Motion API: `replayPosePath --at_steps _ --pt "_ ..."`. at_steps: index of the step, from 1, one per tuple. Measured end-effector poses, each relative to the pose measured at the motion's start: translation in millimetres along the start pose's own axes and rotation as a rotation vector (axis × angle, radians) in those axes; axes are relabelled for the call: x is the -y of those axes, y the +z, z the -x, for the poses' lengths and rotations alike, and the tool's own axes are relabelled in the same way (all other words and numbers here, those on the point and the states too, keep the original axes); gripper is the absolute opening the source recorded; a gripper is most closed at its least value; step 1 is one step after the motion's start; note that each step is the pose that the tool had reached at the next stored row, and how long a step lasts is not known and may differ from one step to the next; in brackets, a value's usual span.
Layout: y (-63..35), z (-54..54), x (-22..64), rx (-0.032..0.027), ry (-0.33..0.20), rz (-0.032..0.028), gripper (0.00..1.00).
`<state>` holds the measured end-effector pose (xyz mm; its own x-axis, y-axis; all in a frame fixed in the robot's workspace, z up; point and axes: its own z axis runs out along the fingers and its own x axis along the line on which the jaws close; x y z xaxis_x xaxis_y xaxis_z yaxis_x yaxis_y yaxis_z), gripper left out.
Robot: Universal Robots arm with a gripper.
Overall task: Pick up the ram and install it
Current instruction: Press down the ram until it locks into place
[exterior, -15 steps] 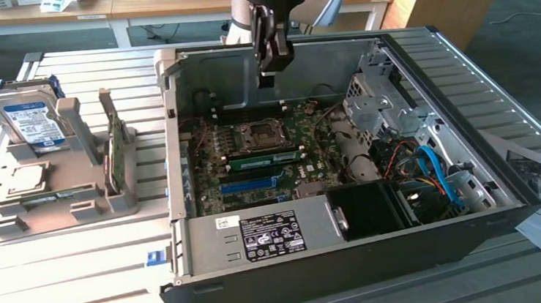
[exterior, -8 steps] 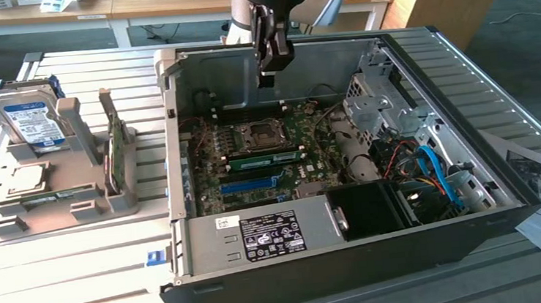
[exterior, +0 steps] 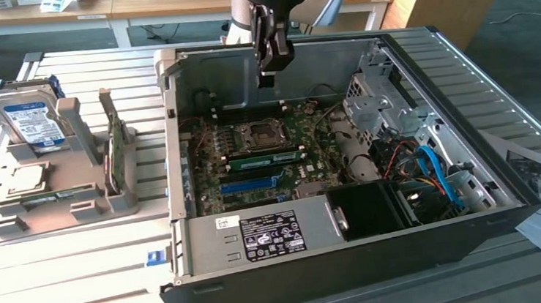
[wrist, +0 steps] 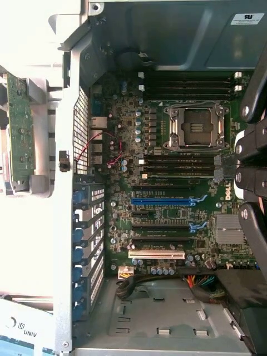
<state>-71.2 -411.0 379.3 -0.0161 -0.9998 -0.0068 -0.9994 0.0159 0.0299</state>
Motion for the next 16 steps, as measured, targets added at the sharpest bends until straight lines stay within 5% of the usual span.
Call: replayPosePath --at_steps 16 --pt "0.0 0.0 0.0 0.0058 0.195 -0.0013 0.1"
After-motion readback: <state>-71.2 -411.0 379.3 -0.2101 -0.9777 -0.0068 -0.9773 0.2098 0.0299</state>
